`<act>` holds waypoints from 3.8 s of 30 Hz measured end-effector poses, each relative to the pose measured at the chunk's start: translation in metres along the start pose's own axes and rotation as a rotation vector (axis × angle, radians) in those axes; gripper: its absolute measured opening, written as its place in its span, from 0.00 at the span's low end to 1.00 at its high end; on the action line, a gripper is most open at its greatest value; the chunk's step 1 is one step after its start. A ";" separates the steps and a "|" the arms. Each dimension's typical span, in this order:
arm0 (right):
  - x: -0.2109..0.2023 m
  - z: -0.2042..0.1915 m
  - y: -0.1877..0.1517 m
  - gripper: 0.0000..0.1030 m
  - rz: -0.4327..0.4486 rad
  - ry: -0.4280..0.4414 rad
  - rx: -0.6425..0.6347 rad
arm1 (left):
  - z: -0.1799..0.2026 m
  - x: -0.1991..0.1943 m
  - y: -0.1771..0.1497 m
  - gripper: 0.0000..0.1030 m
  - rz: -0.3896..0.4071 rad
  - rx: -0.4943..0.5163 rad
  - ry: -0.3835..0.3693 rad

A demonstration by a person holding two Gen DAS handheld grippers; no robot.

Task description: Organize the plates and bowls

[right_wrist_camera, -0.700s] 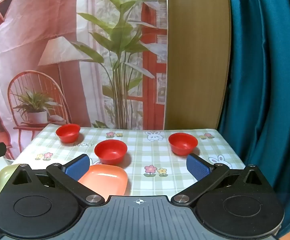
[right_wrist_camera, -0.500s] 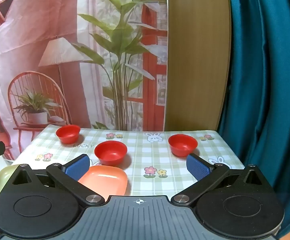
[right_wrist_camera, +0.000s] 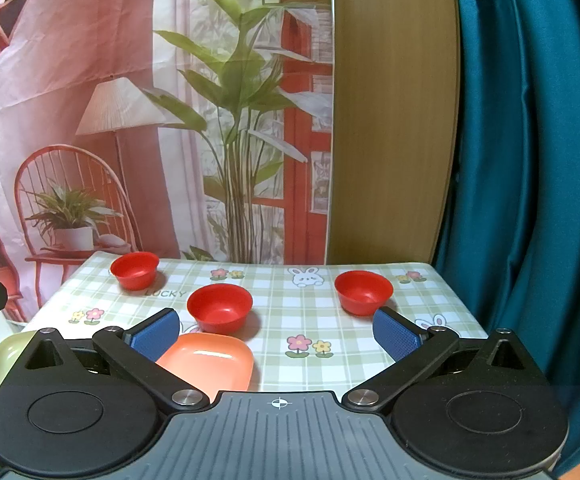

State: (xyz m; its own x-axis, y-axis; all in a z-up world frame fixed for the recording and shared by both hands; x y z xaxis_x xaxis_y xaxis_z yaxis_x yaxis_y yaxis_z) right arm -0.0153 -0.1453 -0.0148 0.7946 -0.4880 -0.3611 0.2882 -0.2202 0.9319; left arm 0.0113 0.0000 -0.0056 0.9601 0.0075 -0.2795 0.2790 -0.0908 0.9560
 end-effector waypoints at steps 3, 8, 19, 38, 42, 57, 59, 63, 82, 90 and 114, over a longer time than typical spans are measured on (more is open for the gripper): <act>0.000 0.000 0.000 1.00 0.001 -0.001 0.000 | 0.000 0.000 0.000 0.97 0.000 0.000 0.001; -0.001 0.000 -0.001 1.00 0.003 -0.001 -0.001 | 0.000 0.000 0.000 0.97 0.000 0.001 0.000; -0.001 0.001 -0.001 1.00 0.004 -0.001 -0.002 | -0.001 0.000 0.000 0.97 0.000 0.001 -0.001; -0.002 0.001 0.000 1.00 0.006 -0.001 -0.003 | -0.001 -0.002 -0.001 0.97 0.000 0.000 -0.001; -0.003 0.001 0.001 1.00 0.007 -0.002 -0.004 | -0.001 -0.002 -0.001 0.97 0.000 0.000 -0.001; -0.002 0.000 -0.001 1.00 0.008 -0.002 -0.004 | -0.001 -0.001 -0.001 0.97 -0.001 0.000 -0.002; -0.003 0.000 -0.001 1.00 0.007 -0.003 -0.004 | 0.000 -0.002 -0.001 0.97 -0.001 -0.001 -0.002; 0.000 -0.003 -0.003 1.00 0.005 -0.003 -0.002 | 0.000 -0.001 -0.003 0.97 -0.005 -0.002 -0.003; 0.015 -0.003 0.012 0.99 0.019 0.041 -0.010 | -0.024 0.027 0.006 0.97 -0.007 -0.010 0.082; 0.054 -0.032 0.030 0.96 0.056 0.149 -0.064 | -0.069 0.065 0.018 0.97 -0.012 -0.052 0.120; 0.194 -0.200 -0.005 0.75 -0.031 0.465 -0.195 | -0.212 0.164 -0.048 0.96 -0.206 -0.135 0.339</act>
State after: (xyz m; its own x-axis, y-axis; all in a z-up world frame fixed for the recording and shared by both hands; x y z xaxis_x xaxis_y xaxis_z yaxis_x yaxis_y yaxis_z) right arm 0.2436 -0.0699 -0.0829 0.9254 -0.0461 -0.3762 0.3743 -0.0452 0.9262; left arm 0.1590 0.2170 -0.0788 0.8293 0.3409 -0.4427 0.4443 0.0781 0.8925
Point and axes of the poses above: each gripper's, at about its wrist camera, not at the fingertips, and x roughly the way its jaws point, z to its right, y to its top, the point moved 2 cm from there along x, roughly the way its jaws point, and after that the axes turned 6 degrees about z, right-handed, at the moved point
